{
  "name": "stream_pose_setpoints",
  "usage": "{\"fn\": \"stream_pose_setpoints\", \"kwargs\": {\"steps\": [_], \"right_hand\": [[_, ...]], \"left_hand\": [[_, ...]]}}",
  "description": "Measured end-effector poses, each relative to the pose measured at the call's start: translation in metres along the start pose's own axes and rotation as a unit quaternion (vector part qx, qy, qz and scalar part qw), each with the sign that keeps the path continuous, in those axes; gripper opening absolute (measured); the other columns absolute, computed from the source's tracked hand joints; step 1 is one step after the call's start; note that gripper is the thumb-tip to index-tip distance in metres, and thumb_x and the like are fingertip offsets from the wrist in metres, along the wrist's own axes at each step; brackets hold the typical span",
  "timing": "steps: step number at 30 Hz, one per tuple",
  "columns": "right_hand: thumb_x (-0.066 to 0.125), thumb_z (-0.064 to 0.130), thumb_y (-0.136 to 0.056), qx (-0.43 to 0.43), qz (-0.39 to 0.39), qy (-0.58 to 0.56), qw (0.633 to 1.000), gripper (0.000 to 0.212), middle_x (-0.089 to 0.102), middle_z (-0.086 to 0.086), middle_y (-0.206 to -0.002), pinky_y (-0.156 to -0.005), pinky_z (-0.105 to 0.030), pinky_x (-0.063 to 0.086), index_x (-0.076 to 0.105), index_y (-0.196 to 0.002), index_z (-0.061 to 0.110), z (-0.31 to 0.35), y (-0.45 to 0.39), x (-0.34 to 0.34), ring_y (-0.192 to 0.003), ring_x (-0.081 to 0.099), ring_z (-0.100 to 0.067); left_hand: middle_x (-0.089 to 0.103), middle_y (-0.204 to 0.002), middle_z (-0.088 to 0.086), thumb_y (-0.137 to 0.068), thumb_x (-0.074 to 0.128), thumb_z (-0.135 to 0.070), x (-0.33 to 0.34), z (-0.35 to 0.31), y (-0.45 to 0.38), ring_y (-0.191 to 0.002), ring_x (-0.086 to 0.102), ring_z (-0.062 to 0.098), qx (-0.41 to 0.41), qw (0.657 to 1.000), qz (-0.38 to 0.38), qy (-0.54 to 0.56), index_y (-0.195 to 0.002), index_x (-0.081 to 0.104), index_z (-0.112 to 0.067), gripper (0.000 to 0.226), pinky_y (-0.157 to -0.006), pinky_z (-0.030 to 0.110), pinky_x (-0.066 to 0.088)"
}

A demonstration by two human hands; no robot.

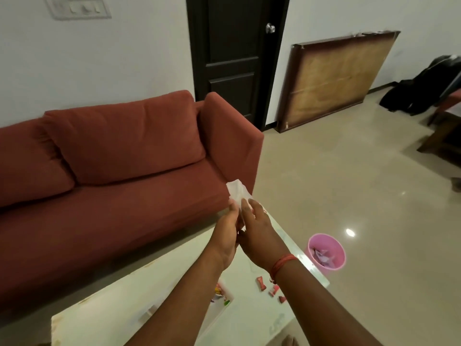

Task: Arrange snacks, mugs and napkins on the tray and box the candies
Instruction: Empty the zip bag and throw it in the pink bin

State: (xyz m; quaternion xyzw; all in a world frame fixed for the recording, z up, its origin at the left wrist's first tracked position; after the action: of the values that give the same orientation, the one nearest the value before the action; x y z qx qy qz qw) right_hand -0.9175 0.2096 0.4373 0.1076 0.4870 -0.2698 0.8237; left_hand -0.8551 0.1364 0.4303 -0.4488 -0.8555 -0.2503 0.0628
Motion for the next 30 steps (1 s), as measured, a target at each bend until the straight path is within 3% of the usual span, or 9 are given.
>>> {"fn": "stream_pose_setpoints", "kwargs": {"steps": [5, 9, 13, 15, 17, 21, 24, 27, 30], "right_hand": [[0.056, -0.006, -0.083, 0.039, 0.033, -0.009, 0.999, 0.084, 0.034, -0.004, -0.152, -0.102, -0.034, 0.049, 0.018, -0.154, 0.019, -0.091, -0.010, -0.005, -0.131, 0.044, -0.024], [0.054, 0.002, -0.089, 0.083, 0.040, -0.038, 0.995, 0.076, 0.041, -0.003, -0.146, -0.097, -0.033, 0.050, 0.018, -0.153, 0.022, -0.188, -0.025, -0.008, -0.125, 0.049, -0.022], [0.051, 0.009, -0.093, 0.154, 0.075, -0.104, 0.980, 0.065, 0.048, -0.007, -0.138, -0.100, -0.032, 0.046, 0.024, -0.151, 0.015, -0.304, -0.043, -0.011, -0.124, 0.051, -0.027], [0.050, 0.008, -0.094, 0.214, 0.085, -0.147, 0.962, 0.067, 0.042, -0.009, -0.147, -0.108, -0.032, 0.039, 0.019, -0.154, 0.012, -0.366, -0.048, -0.007, -0.132, 0.045, -0.027], [0.050, 0.007, -0.094, 0.255, 0.098, -0.186, 0.944, 0.071, 0.031, -0.008, -0.157, -0.113, -0.027, 0.027, 0.015, -0.155, 0.012, -0.418, -0.051, -0.003, -0.143, 0.033, -0.024], [0.053, 0.010, -0.092, 0.338, 0.098, -0.272, 0.896, 0.075, 0.025, -0.003, -0.161, -0.110, -0.017, 0.018, 0.015, -0.156, 0.013, -0.528, -0.051, 0.033, -0.148, 0.023, -0.017], [0.052, 0.032, -0.092, 0.397, 0.069, -0.325, 0.855, 0.069, 0.045, -0.003, -0.148, -0.111, -0.022, 0.034, 0.022, -0.153, 0.018, -0.598, -0.049, 0.068, -0.137, 0.043, -0.018], [0.044, 0.025, -0.102, 0.414, 0.050, -0.362, 0.834, 0.044, 0.056, 0.009, -0.113, -0.077, 0.004, 0.038, 0.034, -0.145, 0.025, -0.661, -0.046, 0.105, -0.102, 0.055, -0.003], [0.046, 0.023, -0.102, 0.425, 0.041, -0.367, 0.827, 0.041, 0.061, 0.004, -0.120, -0.089, -0.012, 0.042, 0.040, -0.143, 0.025, -0.721, -0.050, 0.153, -0.108, 0.058, -0.008]], "left_hand": [[0.064, -0.133, -0.003, -0.098, 0.019, -0.065, 0.055, 0.037, -0.062, -0.128, 0.056, 0.015, -0.038, 0.998, -0.027, -0.032, -0.133, 0.060, -0.027, 0.066, -0.107, 0.046, 0.046], [0.068, -0.123, -0.004, -0.101, 0.016, -0.059, 0.117, 0.075, -0.130, -0.116, 0.060, 0.009, -0.083, 0.992, -0.050, -0.077, -0.129, 0.061, -0.023, 0.064, -0.103, 0.035, 0.048], [0.070, -0.101, -0.009, -0.104, 0.019, -0.051, 0.186, 0.128, -0.210, -0.100, 0.062, 0.006, -0.134, 0.983, -0.071, -0.106, -0.108, 0.067, -0.025, 0.054, -0.092, 0.027, 0.046], [0.072, -0.107, -0.004, -0.105, 0.021, -0.049, 0.216, 0.163, -0.255, -0.103, 0.064, 0.009, -0.152, 0.974, -0.101, -0.135, -0.110, 0.066, -0.023, 0.053, -0.090, 0.026, 0.048], [0.067, -0.124, 0.002, -0.104, 0.023, -0.051, 0.238, 0.200, -0.295, -0.115, 0.061, 0.016, -0.166, 0.964, -0.118, -0.171, -0.127, 0.057, -0.019, 0.052, -0.102, 0.033, 0.046], [0.058, -0.134, -0.001, -0.105, 0.024, -0.044, 0.286, 0.279, -0.368, -0.121, 0.055, 0.015, -0.203, 0.951, -0.080, -0.220, -0.137, 0.051, -0.019, 0.048, -0.104, 0.030, 0.041], [0.060, -0.129, -0.001, -0.105, 0.024, -0.047, 0.310, 0.336, -0.413, -0.115, 0.056, 0.012, -0.224, 0.946, -0.028, -0.233, -0.140, 0.051, -0.022, 0.051, -0.090, 0.022, 0.043], [0.064, -0.120, -0.004, -0.102, 0.024, -0.054, 0.319, 0.395, -0.456, -0.111, 0.059, 0.013, -0.247, 0.936, 0.000, -0.250, -0.138, 0.053, -0.029, 0.052, -0.088, 0.024, 0.044], [0.068, -0.120, 0.003, -0.087, 0.025, -0.067, 0.321, 0.461, -0.499, -0.115, 0.061, 0.020, -0.268, 0.923, 0.015, -0.275, -0.135, 0.055, -0.035, 0.065, -0.101, 0.036, 0.045]]}}
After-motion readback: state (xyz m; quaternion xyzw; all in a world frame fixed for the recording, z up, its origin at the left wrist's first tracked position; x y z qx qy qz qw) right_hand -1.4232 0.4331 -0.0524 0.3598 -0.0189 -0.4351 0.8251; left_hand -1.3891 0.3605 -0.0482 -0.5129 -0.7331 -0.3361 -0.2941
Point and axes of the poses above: each hand's wrist, its own y-axis away from the middle knuckle, its own x-axis out of the palm, z = x × y, the point moved 2 cm from there along -y, towards the middle knuckle
